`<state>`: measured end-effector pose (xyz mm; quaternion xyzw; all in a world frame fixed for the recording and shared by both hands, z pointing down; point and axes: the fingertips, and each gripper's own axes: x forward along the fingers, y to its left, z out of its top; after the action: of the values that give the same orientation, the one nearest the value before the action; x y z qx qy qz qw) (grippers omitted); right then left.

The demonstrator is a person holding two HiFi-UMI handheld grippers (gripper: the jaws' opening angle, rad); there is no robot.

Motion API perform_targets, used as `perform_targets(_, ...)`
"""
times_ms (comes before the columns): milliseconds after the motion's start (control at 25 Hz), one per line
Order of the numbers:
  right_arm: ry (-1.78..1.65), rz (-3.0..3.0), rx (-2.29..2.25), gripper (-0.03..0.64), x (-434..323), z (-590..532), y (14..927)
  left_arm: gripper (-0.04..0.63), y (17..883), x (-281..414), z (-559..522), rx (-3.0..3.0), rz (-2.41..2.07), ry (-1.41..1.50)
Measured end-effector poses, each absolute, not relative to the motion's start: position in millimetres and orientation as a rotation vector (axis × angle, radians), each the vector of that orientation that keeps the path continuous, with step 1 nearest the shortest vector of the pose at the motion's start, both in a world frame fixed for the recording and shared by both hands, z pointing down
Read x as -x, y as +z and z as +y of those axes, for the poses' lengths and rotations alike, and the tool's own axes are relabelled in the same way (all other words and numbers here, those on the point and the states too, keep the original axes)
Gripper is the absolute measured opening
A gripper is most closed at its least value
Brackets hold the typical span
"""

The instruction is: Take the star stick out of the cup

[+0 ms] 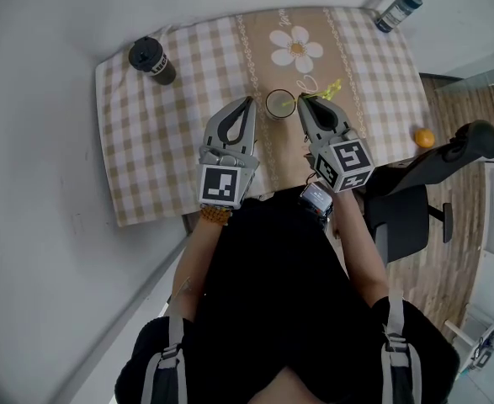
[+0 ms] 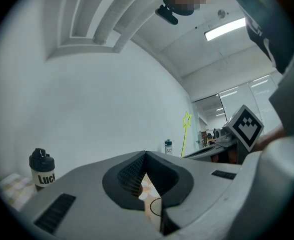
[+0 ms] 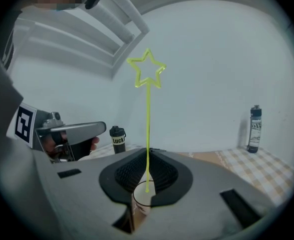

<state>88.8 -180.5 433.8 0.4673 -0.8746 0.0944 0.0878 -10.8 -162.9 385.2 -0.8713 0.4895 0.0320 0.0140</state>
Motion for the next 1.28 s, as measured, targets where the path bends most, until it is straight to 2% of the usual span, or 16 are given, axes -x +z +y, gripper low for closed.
perform_targets(1280, 0.305, -2.596, -1.357, 0.014, -83.9, -194.0, 447.0, 0.005, 399.1, 11.8, -174.2, 2.727, 1.552, 0.072)
